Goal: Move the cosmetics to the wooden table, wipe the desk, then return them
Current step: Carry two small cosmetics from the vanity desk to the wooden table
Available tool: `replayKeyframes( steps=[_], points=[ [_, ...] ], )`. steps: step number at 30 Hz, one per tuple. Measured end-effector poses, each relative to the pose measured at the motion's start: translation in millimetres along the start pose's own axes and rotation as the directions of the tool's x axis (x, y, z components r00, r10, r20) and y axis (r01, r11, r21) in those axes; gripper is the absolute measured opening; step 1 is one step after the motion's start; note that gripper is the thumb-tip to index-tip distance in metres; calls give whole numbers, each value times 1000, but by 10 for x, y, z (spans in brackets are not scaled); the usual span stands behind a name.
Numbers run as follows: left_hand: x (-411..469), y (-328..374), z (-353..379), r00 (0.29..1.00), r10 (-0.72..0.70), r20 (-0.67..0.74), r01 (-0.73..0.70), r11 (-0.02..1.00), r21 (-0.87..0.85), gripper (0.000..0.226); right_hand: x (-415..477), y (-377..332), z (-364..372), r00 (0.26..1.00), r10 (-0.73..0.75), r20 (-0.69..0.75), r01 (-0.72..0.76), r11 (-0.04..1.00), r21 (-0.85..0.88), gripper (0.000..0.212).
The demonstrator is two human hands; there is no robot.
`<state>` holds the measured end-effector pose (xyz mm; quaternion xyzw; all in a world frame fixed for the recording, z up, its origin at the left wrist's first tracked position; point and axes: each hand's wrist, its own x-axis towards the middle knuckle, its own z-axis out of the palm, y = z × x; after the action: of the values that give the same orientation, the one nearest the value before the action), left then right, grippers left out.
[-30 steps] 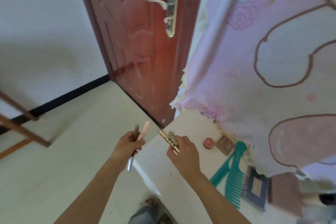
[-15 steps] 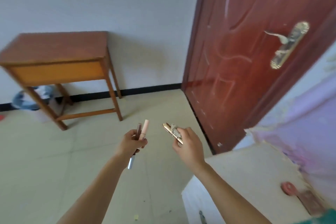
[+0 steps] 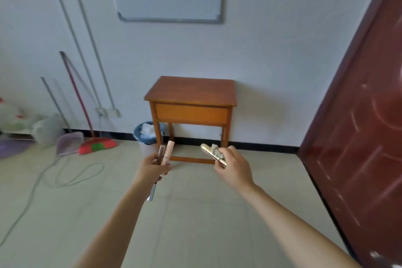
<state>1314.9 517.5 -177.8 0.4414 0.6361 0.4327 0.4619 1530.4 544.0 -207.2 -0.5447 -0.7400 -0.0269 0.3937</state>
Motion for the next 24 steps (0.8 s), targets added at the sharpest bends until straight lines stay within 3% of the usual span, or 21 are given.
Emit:
replayKeyframes(
  steps=[9,24],
  points=[
    [568,476,-874,986,86,-145,-89,996,-14,26,1114,-710,311,987,-160,12,158,984,86,28],
    [2322,758,-1375,956,19,-294,-17,1000,9,23,2651,-314,1820,969,-220,116,196,963,186,27]
  ],
)
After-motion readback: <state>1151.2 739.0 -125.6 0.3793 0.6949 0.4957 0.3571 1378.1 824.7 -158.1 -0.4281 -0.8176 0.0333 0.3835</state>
